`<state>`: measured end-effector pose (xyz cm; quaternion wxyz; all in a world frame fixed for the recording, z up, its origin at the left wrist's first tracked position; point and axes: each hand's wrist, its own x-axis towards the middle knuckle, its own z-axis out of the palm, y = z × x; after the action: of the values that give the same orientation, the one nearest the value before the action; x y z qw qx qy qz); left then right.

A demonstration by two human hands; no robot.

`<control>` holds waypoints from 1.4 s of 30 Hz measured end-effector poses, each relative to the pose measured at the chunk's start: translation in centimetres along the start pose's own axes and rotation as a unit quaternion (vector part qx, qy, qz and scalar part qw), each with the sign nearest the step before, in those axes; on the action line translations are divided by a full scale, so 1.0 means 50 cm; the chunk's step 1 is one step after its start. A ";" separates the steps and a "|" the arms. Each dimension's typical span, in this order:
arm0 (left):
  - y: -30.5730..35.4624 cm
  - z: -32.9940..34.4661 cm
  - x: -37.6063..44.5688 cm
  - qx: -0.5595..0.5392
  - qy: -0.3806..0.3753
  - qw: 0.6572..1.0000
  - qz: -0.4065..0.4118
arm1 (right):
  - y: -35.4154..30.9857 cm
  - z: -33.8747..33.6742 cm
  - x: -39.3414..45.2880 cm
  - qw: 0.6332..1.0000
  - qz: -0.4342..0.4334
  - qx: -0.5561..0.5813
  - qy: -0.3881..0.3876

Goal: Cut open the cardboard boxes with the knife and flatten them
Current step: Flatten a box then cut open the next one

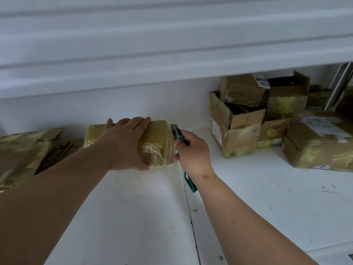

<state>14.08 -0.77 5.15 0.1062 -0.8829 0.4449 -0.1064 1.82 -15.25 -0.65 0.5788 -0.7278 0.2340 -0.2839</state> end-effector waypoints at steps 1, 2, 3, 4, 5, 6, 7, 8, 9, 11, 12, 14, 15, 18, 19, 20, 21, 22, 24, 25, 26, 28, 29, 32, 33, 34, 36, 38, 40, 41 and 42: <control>0.000 0.000 0.000 -0.002 0.001 1.000 0.001 | 0.000 0.000 0.000 1.000 -0.007 -0.013 -0.001; 0.000 0.000 0.000 -0.003 0.002 1.000 0.003 | -0.001 0.001 0.001 1.000 -0.012 -0.022 -0.005; 0.001 0.000 0.000 -0.003 0.002 1.000 0.004 | -0.001 0.002 0.002 0.999 -0.017 -0.026 -0.010; 0.001 -0.001 0.001 -0.006 0.001 1.000 0.004 | -0.002 0.004 0.003 0.999 -0.021 -0.029 -0.013; 0.000 -0.001 0.000 -0.009 0.000 1.000 0.003 | -0.003 0.004 0.003 0.999 -0.025 -0.031 -0.016; 0.000 -0.002 0.000 -0.012 0.000 1.000 0.002 | -0.004 0.004 0.004 0.999 -0.027 -0.032 -0.016; -0.001 -0.002 -0.001 -0.012 0.001 1.000 0.003 | -0.005 0.003 0.005 0.999 -0.029 -0.033 -0.016; -0.001 -0.002 -0.002 -0.012 0.001 1.000 0.004 | -0.005 0.003 0.005 0.999 -0.028 -0.032 -0.017; -0.001 -0.002 -0.003 -0.012 0.001 1.000 0.005 | -0.007 0.003 0.005 0.999 -0.025 -0.029 -0.017; 0.000 0.000 -0.003 -0.014 0.001 1.000 0.005 | -0.009 0.004 0.006 0.999 -0.025 -0.025 -0.014; 0.001 0.000 -0.004 -0.015 0.001 1.000 0.005 | -0.009 0.007 0.009 0.999 -0.030 -0.031 -0.011; 0.001 0.001 -0.004 -0.014 0.002 1.000 0.004 | -0.012 0.011 0.013 0.998 -0.038 -0.048 -0.009; 0.001 0.000 -0.005 -0.014 0.001 1.000 0.002 | -0.015 0.013 0.015 0.998 -0.039 -0.056 -0.009; 0.002 -0.002 -0.007 -0.010 -0.002 1.000 0.003 | -0.018 0.011 0.017 0.995 -0.040 -0.085 -0.019; 0.003 -0.003 -0.006 -0.009 -0.003 1.000 0.005 | -0.019 0.008 0.016 0.994 -0.045 -0.099 -0.020; 0.003 -0.003 -0.006 -0.008 -0.004 1.000 0.006 | -0.017 0.004 0.015 0.992 -0.052 -0.113 -0.019; 0.004 -0.004 -0.006 -0.005 -0.006 1.000 0.008 | -0.015 0.000 0.013 0.990 -0.062 -0.129 -0.019; 0.004 -0.004 -0.005 -0.001 -0.007 1.000 0.009 | -0.013 -0.003 0.011 0.986 -0.071 -0.148 -0.021; 0.003 -0.006 -0.002 0.004 -0.010 1.000 0.009 | -0.007 -0.007 0.005 0.978 -0.087 -0.189 -0.033; 0.003 -0.007 -0.001 0.006 -0.011 1.000 0.008 | -0.004 -0.008 0.001 0.973 -0.092 -0.209 -0.041; 0.003 -0.009 0.000 0.009 -0.011 1.000 0.010 | -0.001 -0.010 -0.004 0.968 -0.097 -0.227 -0.047; 0.004 -0.008 0.001 0.018 -0.011 1.000 0.015 | 0.003 -0.013 -0.013 0.961 -0.105 -0.251 -0.051; 0.005 -0.009 0.001 0.018 -0.015 1.000 0.015 | 0.004 -0.016 -0.016 0.959 -0.107 -0.256 -0.050; 0.008 -0.011 0.001 0.015 -0.025 1.000 0.009 | 0.010 -0.020 -0.021 0.953 -0.118 -0.275 -0.051; 0.008 -0.011 0.000 0.017 -0.026 0.999 0.009 | 0.013 -0.021 -0.022 0.950 -0.123 -0.281 -0.051; 0.009 -0.012 0.000 0.019 -0.025 0.999 0.011 | 0.015 -0.023 -0.024 0.949 -0.127 -0.286 -0.050; 0.008 -0.011 -0.002 0.021 -0.023 0.999 0.012 | 0.023 -0.026 -0.029 0.943 -0.137 -0.298 -0.050; 0.006 -0.011 -0.003 0.020 -0.021 1.000 0.009 | 0.034 -0.026 -0.038 0.933 -0.148 -0.322 -0.058; 0.007 -0.011 -0.004 0.021 -0.019 1.000 0.013 | 0.044 -0.027 -0.048 0.934 -0.150 -0.320 -0.056; 0.006 -0.011 -0.004 0.022 -0.017 0.999 0.015 | 0.046 -0.028 -0.050 0.936 -0.151 -0.315 -0.052; 0.005 -0.011 -0.005 0.022 -0.017 1.000 0.014 | 0.048 -0.028 -0.049 0.937 -0.151 -0.312 -0.050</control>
<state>13.58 -0.77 5.56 0.1345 -0.8755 0.4533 -0.0994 -0.98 -15.13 -3.12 0.2841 -0.9119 0.1682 -0.2439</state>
